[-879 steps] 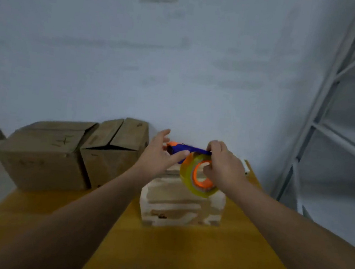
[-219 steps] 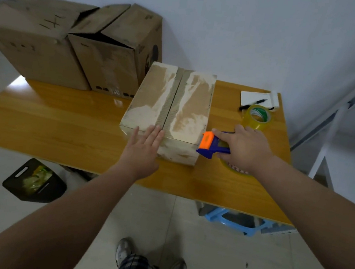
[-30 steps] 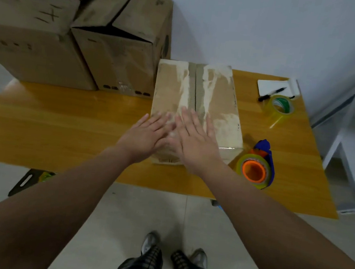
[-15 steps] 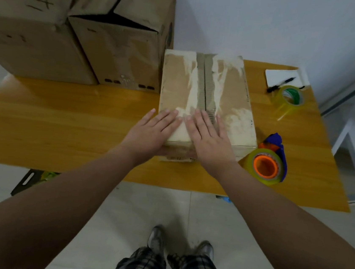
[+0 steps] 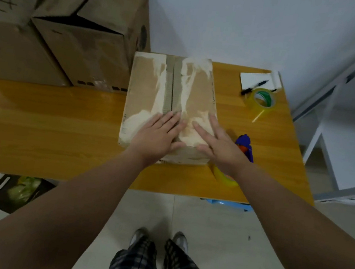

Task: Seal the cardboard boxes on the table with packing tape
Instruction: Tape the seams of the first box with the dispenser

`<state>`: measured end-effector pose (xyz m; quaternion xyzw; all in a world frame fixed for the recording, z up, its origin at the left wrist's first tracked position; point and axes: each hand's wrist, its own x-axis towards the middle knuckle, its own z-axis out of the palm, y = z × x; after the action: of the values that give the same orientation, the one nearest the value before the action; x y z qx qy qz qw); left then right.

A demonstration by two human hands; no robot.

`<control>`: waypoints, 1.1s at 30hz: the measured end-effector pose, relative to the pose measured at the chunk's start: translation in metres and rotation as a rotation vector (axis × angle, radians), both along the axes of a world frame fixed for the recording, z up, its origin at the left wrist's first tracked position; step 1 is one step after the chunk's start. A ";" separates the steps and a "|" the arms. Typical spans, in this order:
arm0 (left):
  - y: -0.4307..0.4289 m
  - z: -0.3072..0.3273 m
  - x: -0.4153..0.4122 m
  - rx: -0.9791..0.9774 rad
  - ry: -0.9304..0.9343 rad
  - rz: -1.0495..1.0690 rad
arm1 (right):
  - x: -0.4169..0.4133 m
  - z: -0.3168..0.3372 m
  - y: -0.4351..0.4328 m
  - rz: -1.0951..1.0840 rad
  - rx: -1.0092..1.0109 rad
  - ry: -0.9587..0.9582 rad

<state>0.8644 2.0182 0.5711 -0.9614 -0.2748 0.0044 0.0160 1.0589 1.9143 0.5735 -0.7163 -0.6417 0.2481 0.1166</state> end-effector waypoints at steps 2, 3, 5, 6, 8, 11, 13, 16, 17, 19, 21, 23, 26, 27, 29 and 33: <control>-0.002 -0.001 -0.001 0.021 0.017 -0.009 | 0.000 -0.010 -0.001 0.029 0.050 -0.052; -0.003 -0.001 -0.001 0.035 0.038 -0.013 | 0.000 -0.015 -0.001 0.060 0.070 -0.117; -0.005 -0.002 -0.001 0.072 0.080 -0.021 | 0.003 -0.019 -0.001 0.101 0.094 -0.197; -0.006 -0.002 -0.001 0.084 0.097 -0.020 | 0.004 -0.020 -0.001 0.116 0.106 -0.202; -0.010 0.000 0.000 0.103 0.131 0.002 | 0.008 -0.020 -0.004 0.134 0.108 -0.122; -0.018 0.008 0.007 0.108 0.126 0.047 | 0.016 -0.013 -0.013 0.066 0.109 0.109; -0.024 0.011 0.024 0.073 0.076 0.042 | 0.023 -0.015 -0.016 0.019 0.076 0.131; -0.032 0.007 0.052 0.030 0.032 -0.014 | 0.022 -0.022 -0.014 0.054 0.092 -0.050; -0.032 0.005 0.058 0.006 0.024 -0.011 | 0.021 -0.023 -0.013 0.076 0.121 -0.104; -0.035 0.001 0.063 -0.035 0.024 0.003 | 0.022 -0.024 -0.015 0.078 0.079 -0.068; -0.037 0.000 0.064 -0.040 0.031 0.007 | 0.024 -0.020 -0.018 -0.028 -0.028 0.267; -0.037 0.004 0.069 -0.059 -0.024 0.034 | 0.021 -0.018 -0.018 -0.154 -0.045 0.707; -0.028 0.011 0.084 -0.118 -0.077 0.064 | 0.014 -0.020 -0.012 -0.287 -0.040 0.994; -0.026 0.011 0.086 -0.127 -0.059 0.049 | 0.011 -0.020 -0.011 -0.349 -0.029 1.044; -0.025 0.006 0.083 -0.090 -0.014 0.022 | 0.004 -0.019 -0.007 -0.507 -0.014 1.141; -0.035 -0.006 0.073 0.027 0.054 0.007 | -0.011 -0.019 -0.002 -0.549 0.049 1.006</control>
<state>0.9378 1.9835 0.5653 -0.9597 -0.2775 0.0266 0.0364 1.0481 1.9123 0.5542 -0.6475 -0.3030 0.5043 0.4844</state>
